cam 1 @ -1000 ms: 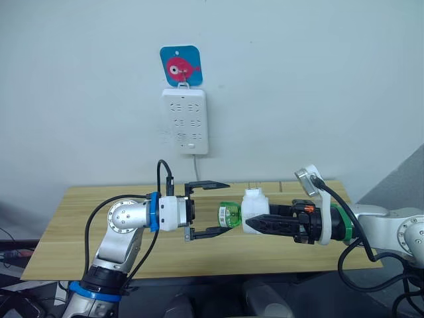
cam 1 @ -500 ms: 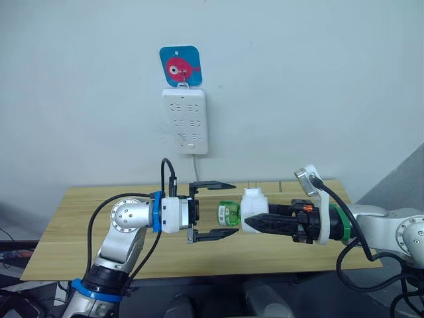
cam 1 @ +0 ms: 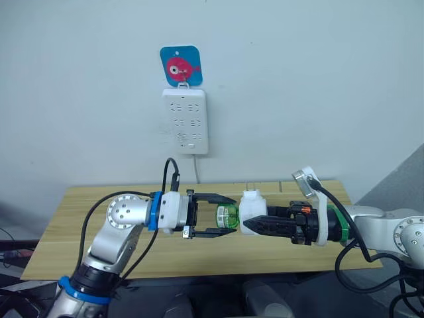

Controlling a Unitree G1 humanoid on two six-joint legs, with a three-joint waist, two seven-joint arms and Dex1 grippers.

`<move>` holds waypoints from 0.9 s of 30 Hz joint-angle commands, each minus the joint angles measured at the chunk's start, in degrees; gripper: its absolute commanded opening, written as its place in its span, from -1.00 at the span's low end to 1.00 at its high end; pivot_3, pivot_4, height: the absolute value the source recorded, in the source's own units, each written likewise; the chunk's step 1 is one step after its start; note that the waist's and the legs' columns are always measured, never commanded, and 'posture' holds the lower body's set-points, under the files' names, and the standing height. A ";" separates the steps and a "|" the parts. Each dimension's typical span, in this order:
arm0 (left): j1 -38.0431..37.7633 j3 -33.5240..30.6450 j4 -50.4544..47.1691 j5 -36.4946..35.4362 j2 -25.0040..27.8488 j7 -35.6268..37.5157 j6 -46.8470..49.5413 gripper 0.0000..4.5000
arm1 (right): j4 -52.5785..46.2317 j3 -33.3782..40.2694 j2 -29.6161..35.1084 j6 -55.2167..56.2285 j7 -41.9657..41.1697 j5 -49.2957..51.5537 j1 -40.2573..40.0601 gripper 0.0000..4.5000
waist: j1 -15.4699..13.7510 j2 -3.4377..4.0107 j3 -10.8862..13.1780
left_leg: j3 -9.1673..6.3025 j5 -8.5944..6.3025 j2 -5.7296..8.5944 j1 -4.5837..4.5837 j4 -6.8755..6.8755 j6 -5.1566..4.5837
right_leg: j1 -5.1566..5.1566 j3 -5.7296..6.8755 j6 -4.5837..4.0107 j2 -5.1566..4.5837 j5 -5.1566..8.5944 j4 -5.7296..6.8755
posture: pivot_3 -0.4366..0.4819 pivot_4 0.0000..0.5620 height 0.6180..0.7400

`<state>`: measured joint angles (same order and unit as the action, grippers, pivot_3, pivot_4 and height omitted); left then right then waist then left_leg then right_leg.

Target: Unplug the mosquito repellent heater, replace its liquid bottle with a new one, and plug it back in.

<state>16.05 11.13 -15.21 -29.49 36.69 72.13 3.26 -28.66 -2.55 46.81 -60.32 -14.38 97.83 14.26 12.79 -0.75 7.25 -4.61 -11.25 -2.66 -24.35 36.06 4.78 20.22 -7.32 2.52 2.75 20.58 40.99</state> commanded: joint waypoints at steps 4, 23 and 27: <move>12.91 -0.38 3.35 -18.54 9.45 2.63 40.07 0.01 | -3.53 1.06 0.71 0.37 -4.68 -2.02 0.66 0.34 | 0.05 0.00 0.00 | -0.03 0.00 0.01 -0.01 -0.01 0.00 | 0.01 0.05 0.00 0.00 0.00 -0.01 | -0.56 -0.80 0.89; 18.94 -2.73 8.81 -26.16 12.60 3.73 67.01 0.01 | -3.80 1.37 1.68 1.11 -5.75 -6.45 -0.28 0.34 | 0.24 -0.01 0.01 | -0.09 0.00 -0.02 -0.05 -0.08 0.00 | 0.07 0.10 -0.01 0.03 0.02 -0.03 | -0.58 -0.79 0.89; 12.62 -4.57 5.60 -19.23 12.84 3.96 53.39 0.01 | 0.78 0.99 3.34 0.45 -1.22 -16.29 -2.39 0.34 | 0.12 -0.01 0.01 | -0.07 0.00 -0.03 -0.03 -0.10 0.00 | 0.08 0.09 -0.02 0.02 0.02 -0.04 | -0.59 -0.74 0.89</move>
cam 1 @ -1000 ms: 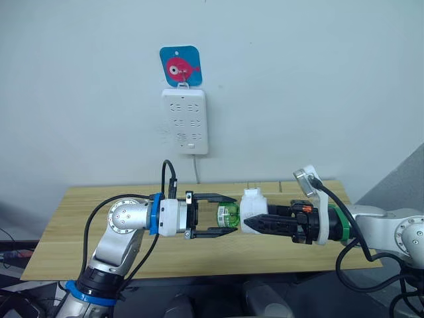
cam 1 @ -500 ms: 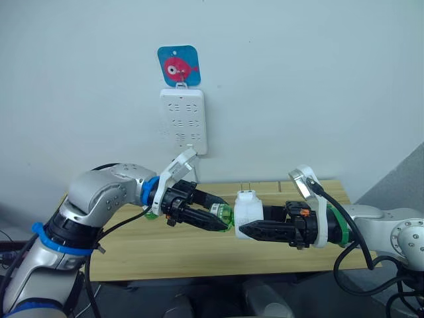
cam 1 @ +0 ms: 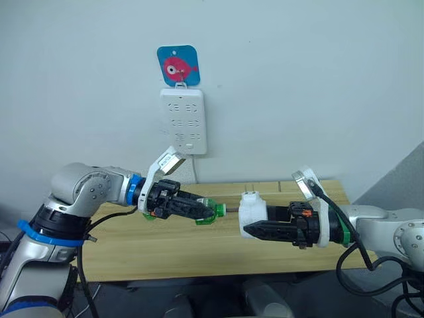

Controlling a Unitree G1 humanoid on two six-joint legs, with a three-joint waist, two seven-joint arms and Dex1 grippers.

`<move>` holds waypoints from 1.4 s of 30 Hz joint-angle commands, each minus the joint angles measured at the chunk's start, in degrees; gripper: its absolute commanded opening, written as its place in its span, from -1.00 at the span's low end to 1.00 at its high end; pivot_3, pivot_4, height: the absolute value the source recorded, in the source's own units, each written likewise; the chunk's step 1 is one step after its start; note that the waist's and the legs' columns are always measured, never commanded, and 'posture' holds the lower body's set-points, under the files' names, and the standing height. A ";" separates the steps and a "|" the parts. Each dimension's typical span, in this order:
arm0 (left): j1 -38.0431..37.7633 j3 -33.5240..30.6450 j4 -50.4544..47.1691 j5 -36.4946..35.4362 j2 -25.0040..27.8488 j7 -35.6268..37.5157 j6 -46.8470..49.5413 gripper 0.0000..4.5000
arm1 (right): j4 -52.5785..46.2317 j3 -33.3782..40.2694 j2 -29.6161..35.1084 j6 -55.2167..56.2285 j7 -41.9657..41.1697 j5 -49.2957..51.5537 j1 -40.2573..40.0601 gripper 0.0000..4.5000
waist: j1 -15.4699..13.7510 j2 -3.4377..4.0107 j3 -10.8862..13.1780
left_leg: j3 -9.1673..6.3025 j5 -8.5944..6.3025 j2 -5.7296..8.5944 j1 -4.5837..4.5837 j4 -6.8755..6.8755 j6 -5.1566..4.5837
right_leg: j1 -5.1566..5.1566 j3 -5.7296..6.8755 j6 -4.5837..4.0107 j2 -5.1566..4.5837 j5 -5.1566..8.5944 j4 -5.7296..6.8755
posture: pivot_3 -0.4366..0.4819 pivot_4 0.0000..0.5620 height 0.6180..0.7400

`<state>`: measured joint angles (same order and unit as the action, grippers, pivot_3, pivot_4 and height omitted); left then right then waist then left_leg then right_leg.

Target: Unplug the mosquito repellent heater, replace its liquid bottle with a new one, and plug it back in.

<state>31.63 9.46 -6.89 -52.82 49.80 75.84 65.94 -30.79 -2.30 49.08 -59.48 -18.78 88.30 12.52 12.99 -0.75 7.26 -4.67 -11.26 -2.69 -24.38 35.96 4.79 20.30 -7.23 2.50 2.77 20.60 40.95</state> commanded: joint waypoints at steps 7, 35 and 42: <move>-13.84 -2.27 -9.40 14.63 -3.40 -1.88 -27.90 0.01 | 16.03 -6.78 2.46 0.52 9.52 -36.18 0.89 0.34 | -0.55 -0.03 0.03 | 0.16 0.00 0.05 -0.01 0.04 0.00 | 0.01 -0.16 0.00 -0.09 0.00 -0.04 | -0.53 -0.69 0.89; -22.62 0.32 -8.40 27.82 -15.04 -10.66 -47.03 0.01 | 37.00 0.64 -8.53 -9.09 -2.01 -64.04 14.06 1.00 | -1.95 0.06 0.25 | 0.17 0.00 0.07 0.17 -0.01 0.00 | -0.13 -0.16 -0.01 -0.08 -0.01 0.03 | -0.47 -0.70 0.89; -22.42 -3.41 -5.50 28.92 -23.56 -18.83 -54.90 0.01 | -1.28 22.39 -16.30 -23.29 -6.59 -42.85 -1.15 1.00 | -1.63 0.09 0.20 | 0.05 -0.01 0.04 0.07 -0.02 0.00 | -0.10 -0.05 -0.01 -0.04 -0.01 0.03 | -0.58 -0.72 0.89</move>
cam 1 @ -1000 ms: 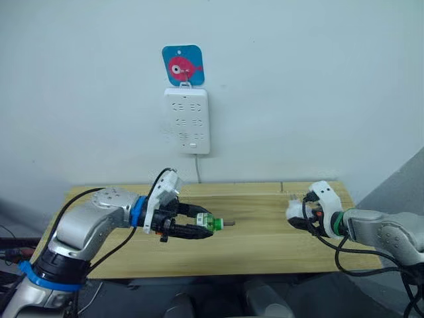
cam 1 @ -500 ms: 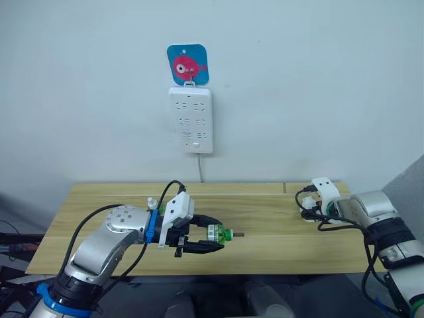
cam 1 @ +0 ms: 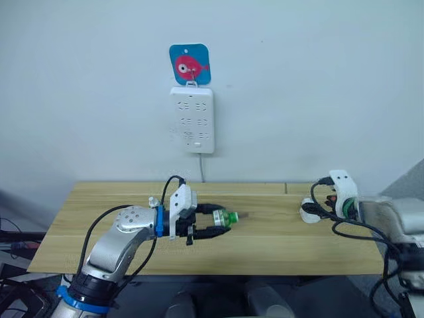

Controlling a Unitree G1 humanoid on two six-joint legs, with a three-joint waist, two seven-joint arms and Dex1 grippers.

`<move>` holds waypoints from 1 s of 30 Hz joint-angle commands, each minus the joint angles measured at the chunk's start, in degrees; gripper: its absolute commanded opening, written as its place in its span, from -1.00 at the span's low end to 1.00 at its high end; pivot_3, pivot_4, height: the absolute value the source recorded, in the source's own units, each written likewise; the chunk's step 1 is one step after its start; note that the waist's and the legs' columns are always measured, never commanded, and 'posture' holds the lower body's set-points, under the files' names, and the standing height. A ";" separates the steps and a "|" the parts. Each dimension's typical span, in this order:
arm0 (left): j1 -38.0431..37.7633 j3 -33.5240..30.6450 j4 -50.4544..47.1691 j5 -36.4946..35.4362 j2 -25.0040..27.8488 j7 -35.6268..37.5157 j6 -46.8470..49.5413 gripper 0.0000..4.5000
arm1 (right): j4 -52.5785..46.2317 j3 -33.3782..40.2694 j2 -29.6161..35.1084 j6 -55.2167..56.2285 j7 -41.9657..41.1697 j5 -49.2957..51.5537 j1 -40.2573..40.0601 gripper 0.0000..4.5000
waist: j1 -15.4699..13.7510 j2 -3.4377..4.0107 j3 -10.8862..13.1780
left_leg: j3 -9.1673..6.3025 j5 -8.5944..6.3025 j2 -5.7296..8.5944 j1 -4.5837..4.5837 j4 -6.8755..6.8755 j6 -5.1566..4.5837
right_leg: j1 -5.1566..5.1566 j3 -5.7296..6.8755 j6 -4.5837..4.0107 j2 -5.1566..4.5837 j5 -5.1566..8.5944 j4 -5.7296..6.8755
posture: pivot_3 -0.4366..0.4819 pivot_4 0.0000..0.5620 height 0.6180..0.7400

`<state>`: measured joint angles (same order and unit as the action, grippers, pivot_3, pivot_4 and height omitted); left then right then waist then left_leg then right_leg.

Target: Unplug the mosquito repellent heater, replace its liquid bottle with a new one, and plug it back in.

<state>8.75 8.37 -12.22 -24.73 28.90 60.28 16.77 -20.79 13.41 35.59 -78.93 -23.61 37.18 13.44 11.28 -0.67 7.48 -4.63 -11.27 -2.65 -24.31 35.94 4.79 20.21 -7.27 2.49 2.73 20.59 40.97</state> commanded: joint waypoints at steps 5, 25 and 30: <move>0.77 -2.66 -0.24 2.47 -7.32 -6.64 -12.63 0.01 | -21.55 14.51 -16.71 -2.76 1.89 20.72 -5.98 1.00 | 0.81 -0.02 -0.19 | 0.03 0.01 0.00 0.06 0.09 0.01 | -0.05 -0.04 0.01 0.00 -0.01 0.04 | -0.64 -0.77 0.89; 3.12 -0.25 2.73 7.56 -11.54 -11.38 -21.83 0.01 | -10.65 0.80 -30.47 16.46 21.81 39.57 -1.46 1.00 | 3.32 0.37 -1.86 | 0.05 0.01 0.02 0.03 0.07 0.01 | -0.03 -0.10 0.06 0.03 -0.04 0.02 | -0.60 -0.91 0.89; 4.00 0.19 2.93 7.66 -11.98 -11.96 -21.78 0.01 | -8.80 -3.07 -30.46 19.67 21.99 38.79 -0.80 0.93 | 3.32 0.39 -1.98 | 0.04 0.01 0.02 0.03 0.07 0.01 | -0.03 -0.09 0.06 0.03 -0.04 0.03 | -0.60 -0.91 0.89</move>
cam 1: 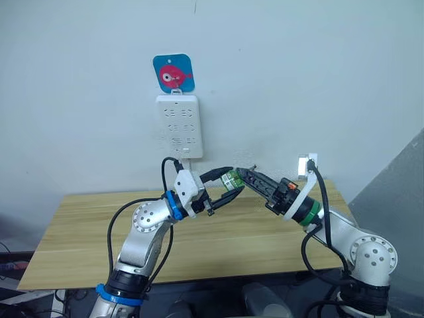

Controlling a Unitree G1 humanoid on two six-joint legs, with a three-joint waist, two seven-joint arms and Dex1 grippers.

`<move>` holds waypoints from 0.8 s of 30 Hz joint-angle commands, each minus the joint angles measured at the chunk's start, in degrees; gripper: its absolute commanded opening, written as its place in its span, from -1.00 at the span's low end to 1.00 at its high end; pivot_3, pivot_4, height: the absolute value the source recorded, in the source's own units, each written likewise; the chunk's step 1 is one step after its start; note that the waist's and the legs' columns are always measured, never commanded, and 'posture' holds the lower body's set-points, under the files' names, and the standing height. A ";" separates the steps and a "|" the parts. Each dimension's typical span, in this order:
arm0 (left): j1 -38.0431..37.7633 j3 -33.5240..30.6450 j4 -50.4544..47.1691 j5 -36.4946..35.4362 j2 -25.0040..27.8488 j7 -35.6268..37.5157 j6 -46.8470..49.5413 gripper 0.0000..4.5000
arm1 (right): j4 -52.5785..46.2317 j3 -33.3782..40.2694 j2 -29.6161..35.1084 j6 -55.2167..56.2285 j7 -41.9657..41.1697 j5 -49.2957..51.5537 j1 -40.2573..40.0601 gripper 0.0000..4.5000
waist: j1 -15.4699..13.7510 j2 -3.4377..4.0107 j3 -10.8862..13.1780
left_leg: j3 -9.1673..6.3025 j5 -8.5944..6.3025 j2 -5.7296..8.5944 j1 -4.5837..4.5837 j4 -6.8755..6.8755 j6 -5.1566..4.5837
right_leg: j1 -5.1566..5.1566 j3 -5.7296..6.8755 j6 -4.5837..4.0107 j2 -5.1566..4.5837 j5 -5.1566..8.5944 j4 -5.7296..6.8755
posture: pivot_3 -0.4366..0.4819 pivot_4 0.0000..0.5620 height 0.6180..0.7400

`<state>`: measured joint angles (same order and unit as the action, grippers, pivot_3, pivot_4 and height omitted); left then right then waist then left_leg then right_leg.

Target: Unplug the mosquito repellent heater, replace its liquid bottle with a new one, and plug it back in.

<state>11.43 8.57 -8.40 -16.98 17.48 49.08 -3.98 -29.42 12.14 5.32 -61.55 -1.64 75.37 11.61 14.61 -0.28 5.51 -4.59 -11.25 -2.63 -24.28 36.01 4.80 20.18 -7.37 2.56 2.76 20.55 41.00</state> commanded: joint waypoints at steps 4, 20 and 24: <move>1.67 0.03 -1.01 -0.21 -0.73 -0.88 -0.76 0.01 | 0.71 -4.38 0.02 4.22 0.29 -0.14 1.04 0.47 | -0.02 0.00 -0.05 | -0.01 0.00 0.00 0.00 -0.01 0.00 | 0.00 0.01 0.00 0.00 0.00 0.00 | -0.60 -0.91 0.89; 0.24 0.39 -3.08 0.08 1.15 -1.31 0.93 0.16 | 1.04 -7.64 0.82 8.17 1.21 2.42 0.73 -0.63 | -0.07 0.01 -0.11 | -0.02 0.00 0.00 0.00 -0.01 0.00 | 0.00 0.01 0.00 0.00 0.00 0.00 | -0.58 -0.87 0.89; -0.59 -0.35 -3.60 0.62 4.31 -1.38 4.90 0.71 | 1.45 -6.27 3.15 9.13 0.97 0.87 0.53 -0.63 | -0.08 0.02 -0.11 | -0.03 0.00 -0.01 0.02 -0.03 0.00 | 0.00 0.01 0.00 0.00 0.00 0.01 | -0.57 -0.86 0.89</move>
<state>11.13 8.81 -10.06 -16.84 20.48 48.19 -0.64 -26.63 4.97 7.10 -53.78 0.04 75.73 11.74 14.53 -0.27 5.40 -4.62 -11.25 -2.64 -24.26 35.99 4.80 20.17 -7.35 2.55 2.77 20.55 41.01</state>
